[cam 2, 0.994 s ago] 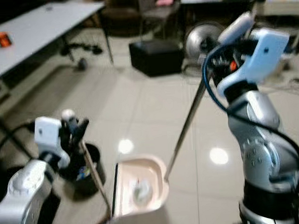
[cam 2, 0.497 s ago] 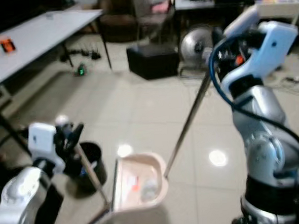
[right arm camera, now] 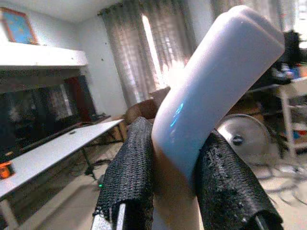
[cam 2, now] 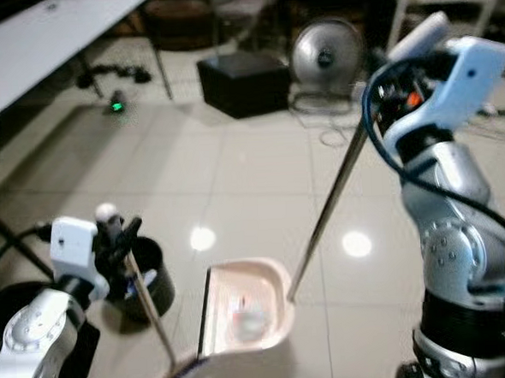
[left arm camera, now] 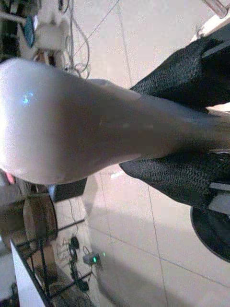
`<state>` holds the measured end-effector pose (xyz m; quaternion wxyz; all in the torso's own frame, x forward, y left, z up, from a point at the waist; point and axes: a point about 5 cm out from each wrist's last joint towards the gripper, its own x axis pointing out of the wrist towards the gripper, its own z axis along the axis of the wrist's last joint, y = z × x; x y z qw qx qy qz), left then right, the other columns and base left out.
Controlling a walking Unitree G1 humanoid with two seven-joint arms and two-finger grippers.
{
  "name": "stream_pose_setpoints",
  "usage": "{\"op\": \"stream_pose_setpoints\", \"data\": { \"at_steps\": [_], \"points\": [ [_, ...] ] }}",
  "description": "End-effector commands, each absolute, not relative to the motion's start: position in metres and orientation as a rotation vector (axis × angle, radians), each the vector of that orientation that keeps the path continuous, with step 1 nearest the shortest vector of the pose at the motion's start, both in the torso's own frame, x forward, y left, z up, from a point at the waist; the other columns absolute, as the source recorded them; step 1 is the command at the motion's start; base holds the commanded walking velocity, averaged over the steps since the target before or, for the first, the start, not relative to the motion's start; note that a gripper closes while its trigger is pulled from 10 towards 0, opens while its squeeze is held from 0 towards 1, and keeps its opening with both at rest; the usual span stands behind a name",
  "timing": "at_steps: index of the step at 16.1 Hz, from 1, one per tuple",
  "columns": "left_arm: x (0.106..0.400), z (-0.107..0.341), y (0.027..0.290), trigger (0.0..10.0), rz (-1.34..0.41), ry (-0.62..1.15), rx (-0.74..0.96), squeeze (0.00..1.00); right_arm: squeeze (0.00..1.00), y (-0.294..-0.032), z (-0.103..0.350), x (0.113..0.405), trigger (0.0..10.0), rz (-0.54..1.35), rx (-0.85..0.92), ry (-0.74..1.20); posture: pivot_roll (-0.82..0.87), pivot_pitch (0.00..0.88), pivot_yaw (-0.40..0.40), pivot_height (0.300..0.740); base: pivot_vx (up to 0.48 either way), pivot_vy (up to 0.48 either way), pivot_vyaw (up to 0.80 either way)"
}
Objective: Sweep floor
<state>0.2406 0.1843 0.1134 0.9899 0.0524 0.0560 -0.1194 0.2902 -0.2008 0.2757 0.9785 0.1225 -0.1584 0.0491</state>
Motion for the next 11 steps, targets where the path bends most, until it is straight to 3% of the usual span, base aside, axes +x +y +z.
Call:
{"op": "stream_pose_setpoints", "data": {
  "at_steps": [1, 11],
  "points": [
    [0.2399, 0.1202, 0.1935, 10.0, -0.214, 0.086, 0.145, 0.00, 0.00, -0.1910, 0.2851, 0.2894, 10.0, 0.144, 0.262, -0.366, -0.03, 0.000, 0.047, 0.740, 0.349, 0.000, 0.00],
    [0.2360, 0.1198, 0.1961, 10.0, -0.188, 0.085, 0.134, 0.00, 0.00, -0.1931, 0.2931, 0.2961, 10.0, 0.164, 0.272, -0.391, -0.01, 0.000, 0.029, 0.740, 0.347, 0.000, 0.80]
  ]
}}
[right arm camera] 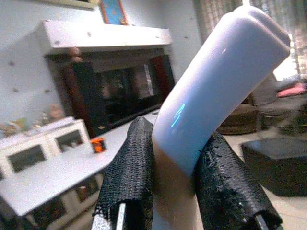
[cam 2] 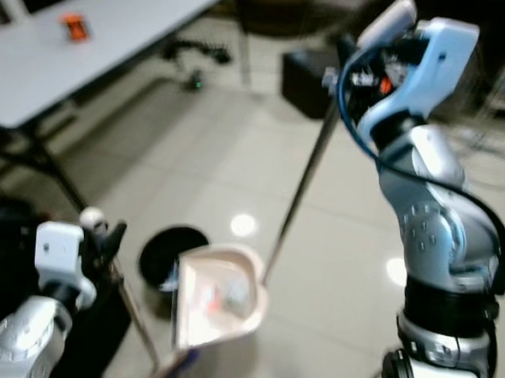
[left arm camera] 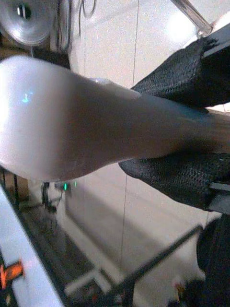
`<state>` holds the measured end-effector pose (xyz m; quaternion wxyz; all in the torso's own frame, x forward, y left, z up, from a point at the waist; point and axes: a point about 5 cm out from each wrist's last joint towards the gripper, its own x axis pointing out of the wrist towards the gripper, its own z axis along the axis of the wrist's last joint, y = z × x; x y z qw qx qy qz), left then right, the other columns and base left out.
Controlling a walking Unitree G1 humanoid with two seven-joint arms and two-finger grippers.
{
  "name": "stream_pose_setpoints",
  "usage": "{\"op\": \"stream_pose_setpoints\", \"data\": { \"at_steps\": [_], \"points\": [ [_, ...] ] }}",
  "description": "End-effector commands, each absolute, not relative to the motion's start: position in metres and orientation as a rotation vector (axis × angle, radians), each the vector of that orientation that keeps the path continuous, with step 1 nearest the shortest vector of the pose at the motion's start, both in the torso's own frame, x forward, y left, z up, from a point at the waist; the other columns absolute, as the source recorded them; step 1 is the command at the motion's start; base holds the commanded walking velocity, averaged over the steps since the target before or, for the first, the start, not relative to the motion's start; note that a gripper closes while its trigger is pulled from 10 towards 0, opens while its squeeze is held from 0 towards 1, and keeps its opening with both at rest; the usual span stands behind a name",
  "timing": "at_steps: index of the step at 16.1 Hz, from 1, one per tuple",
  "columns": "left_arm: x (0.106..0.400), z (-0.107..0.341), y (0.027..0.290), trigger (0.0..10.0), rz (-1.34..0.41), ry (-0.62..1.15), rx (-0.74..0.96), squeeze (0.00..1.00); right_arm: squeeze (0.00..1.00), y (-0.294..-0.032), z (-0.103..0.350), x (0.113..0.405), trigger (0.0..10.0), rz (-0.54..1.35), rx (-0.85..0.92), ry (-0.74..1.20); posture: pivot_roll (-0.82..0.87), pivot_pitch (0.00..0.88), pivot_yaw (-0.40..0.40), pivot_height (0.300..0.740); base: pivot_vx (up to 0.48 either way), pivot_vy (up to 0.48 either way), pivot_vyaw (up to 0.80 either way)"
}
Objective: Sweep floor
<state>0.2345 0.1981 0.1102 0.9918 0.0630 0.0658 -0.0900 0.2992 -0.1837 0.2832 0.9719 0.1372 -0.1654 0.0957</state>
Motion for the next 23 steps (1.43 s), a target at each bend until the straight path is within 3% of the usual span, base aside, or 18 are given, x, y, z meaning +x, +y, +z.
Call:
{"op": "stream_pose_setpoints", "data": {
  "at_steps": [1, 23],
  "points": [
    [0.2358, 0.1198, 0.1963, 10.0, -0.186, 0.085, 0.134, 0.00, 0.00, -0.1933, 0.2932, 0.2963, 10.0, 0.165, 0.271, -0.391, -0.01, 0.000, 0.029, 0.740, 0.349, 0.000, 0.79],
    [0.2355, 0.1177, 0.1949, 10.0, -0.184, 0.089, 0.133, 0.00, 0.00, -0.1965, 0.2931, 0.2999, 10.0, 0.149, 0.304, -0.402, -0.01, 0.000, 0.024, 0.740, 0.347, 0.000, 0.04]
  ]
}}
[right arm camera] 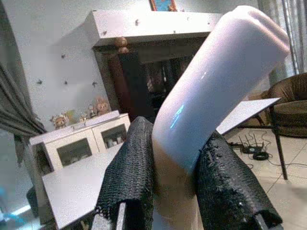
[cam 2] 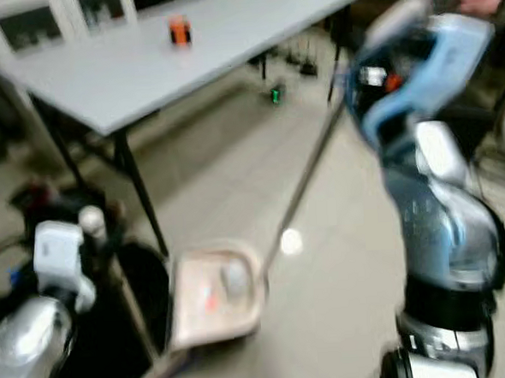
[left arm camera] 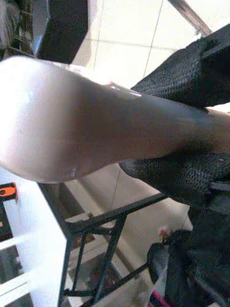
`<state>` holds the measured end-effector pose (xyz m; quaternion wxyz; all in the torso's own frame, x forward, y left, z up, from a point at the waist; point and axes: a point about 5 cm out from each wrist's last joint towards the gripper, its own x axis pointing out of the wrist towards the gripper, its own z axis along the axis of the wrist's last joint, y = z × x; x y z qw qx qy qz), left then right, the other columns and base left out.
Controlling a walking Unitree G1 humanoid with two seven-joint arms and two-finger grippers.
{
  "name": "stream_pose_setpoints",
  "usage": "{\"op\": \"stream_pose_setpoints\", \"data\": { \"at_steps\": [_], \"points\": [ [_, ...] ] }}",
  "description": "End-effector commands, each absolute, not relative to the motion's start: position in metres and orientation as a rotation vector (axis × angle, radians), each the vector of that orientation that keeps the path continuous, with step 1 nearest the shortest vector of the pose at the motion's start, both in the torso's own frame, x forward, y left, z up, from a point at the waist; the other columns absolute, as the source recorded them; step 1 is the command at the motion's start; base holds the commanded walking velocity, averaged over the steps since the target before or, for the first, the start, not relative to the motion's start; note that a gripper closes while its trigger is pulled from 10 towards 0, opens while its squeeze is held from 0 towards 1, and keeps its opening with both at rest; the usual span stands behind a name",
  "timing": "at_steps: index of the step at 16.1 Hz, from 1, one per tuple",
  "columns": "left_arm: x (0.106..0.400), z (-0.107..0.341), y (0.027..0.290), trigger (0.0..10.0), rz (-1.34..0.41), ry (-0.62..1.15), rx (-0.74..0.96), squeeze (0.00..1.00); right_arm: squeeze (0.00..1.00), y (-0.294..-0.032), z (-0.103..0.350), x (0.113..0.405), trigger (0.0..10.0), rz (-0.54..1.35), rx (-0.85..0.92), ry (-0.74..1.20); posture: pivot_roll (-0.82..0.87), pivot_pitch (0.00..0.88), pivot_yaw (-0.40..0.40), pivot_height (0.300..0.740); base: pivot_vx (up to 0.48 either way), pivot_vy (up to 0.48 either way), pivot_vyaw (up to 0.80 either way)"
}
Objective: Sweep floor
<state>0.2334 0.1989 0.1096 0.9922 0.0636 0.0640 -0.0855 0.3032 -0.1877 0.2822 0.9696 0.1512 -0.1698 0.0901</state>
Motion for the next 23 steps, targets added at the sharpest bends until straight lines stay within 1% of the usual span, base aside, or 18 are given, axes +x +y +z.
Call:
{"op": "stream_pose_setpoints", "data": {
  "at_steps": [1, 2, 7, 11, 15, 17, 21, 23],
  "points": [
    [0.235, 0.117, 0.195, 10.0, -0.183, 0.089, 0.133, 0.00, 0.00, -0.197, 0.293, 0.300, 10.0, 0.148, 0.305, -0.403, -0.01, 0.000, 0.024, 0.740, 0.349, 0.000, 0.00],
    [0.234, 0.117, 0.195, 10.0, -0.182, 0.091, 0.132, 0.00, 0.00, -0.197, 0.293, 0.301, 10.0, 0.146, 0.308, -0.404, 0.00, 0.000, 0.020, 0.740, 0.345, 0.000, 0.00],
    [0.232, 0.113, 0.196, 10.0, -0.172, 0.109, 0.136, 0.00, 0.00, -0.198, 0.293, 0.302, 10.0, 0.138, 0.305, -0.406, 0.00, 0.000, 0.019, 0.740, 0.000, 0.000, 0.00],
    [0.231, 0.111, 0.194, 10.0, -0.173, 0.118, 0.139, 0.00, 0.00, -0.203, 0.290, 0.305, 10.0, 0.110, 0.271, -0.423, 0.00, 0.000, 0.016, 0.740, 0.000, 0.000, 0.00],
    [0.231, 0.110, 0.194, 10.0, -0.168, 0.123, 0.145, 0.00, 0.00, -0.203, 0.290, 0.311, 10.0, 0.058, 0.203, -0.490, 0.00, 0.000, 0.014, 0.740, 0.000, 0.000, 0.00],
    [0.232, 0.111, 0.194, 10.0, -0.165, 0.121, 0.146, 0.00, 0.00, -0.196, 0.290, 0.316, 10.0, 0.077, 0.157, -0.516, 0.01, 0.000, 0.018, 0.740, 0.000, 0.000, 0.00],
    [0.233, 0.112, 0.194, 10.0, -0.169, 0.117, 0.156, 0.00, 0.00, -0.169, 0.296, 0.323, 10.0, 0.166, 0.047, -0.584, 0.01, 0.000, 0.017, 0.740, 0.000, 0.000, 0.00],
    [0.233, 0.113, 0.195, 10.0, -0.164, 0.111, 0.162, 0.00, 0.00, -0.145, 0.296, 0.323, 10.0, 0.250, -0.032, -0.621, 0.02, 0.000, 0.017, 0.740, 0.000, 0.000, 0.00]
  ]
}}
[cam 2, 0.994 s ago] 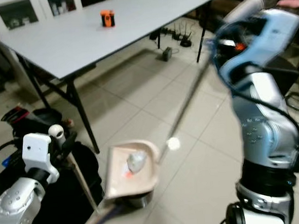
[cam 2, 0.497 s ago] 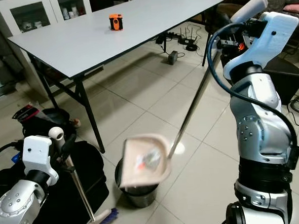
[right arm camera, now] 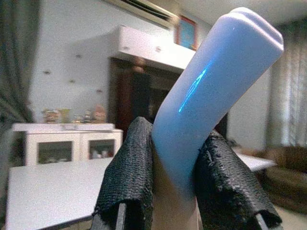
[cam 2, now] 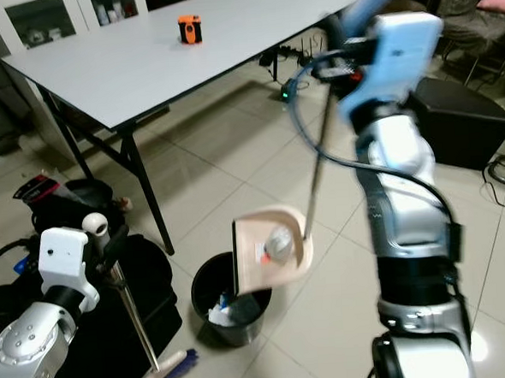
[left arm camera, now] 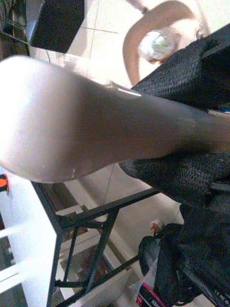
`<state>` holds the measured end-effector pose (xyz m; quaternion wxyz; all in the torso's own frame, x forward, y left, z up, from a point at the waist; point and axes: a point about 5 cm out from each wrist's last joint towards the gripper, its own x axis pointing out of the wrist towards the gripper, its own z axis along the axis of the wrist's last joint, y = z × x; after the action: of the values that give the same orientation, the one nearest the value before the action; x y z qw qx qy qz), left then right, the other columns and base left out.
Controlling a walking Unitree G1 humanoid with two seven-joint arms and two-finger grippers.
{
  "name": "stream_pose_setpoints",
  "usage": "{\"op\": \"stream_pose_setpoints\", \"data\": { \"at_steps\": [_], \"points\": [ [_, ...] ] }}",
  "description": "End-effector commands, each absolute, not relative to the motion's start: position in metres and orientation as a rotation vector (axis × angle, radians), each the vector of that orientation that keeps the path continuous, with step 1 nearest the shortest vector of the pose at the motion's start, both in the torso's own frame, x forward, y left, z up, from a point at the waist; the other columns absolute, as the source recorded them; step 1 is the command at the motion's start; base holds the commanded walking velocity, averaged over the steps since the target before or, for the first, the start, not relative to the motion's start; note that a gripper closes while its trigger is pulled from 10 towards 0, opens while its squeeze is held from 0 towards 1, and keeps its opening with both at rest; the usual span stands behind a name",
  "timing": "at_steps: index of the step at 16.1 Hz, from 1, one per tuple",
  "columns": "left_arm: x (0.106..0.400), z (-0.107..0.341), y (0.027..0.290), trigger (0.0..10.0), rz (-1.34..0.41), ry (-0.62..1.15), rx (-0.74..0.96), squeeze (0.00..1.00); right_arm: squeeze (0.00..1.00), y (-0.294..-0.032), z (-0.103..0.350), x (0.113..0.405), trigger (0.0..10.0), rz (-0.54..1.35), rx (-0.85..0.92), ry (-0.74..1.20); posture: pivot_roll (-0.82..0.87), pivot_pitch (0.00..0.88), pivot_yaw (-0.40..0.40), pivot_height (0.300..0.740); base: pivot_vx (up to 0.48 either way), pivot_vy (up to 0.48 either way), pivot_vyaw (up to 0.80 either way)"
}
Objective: Sweep floor
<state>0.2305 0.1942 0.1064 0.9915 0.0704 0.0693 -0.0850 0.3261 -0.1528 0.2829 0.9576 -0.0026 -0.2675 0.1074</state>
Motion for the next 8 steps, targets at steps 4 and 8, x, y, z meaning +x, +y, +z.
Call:
{"op": "stream_pose_setpoints", "data": {
  "at_steps": [4, 8],
  "points": [
    [0.235, 0.114, 0.194, 10.0, -0.165, 0.106, 0.164, 0.00, 0.00, -0.118, 0.292, 0.320, 10.0, 0.348, -0.094, -0.647, 0.03, 0.000, 0.016, 0.740, 0.000, 0.000, 0.00],
    [0.235, 0.113, 0.193, 10.0, -0.170, 0.105, 0.166, 0.00, 0.00, -0.096, 0.281, 0.313, 10.0, 0.448, -0.208, -0.657, 0.02, 0.000, 0.014, 0.740, 0.000, 0.000, 0.00]
  ]
}}
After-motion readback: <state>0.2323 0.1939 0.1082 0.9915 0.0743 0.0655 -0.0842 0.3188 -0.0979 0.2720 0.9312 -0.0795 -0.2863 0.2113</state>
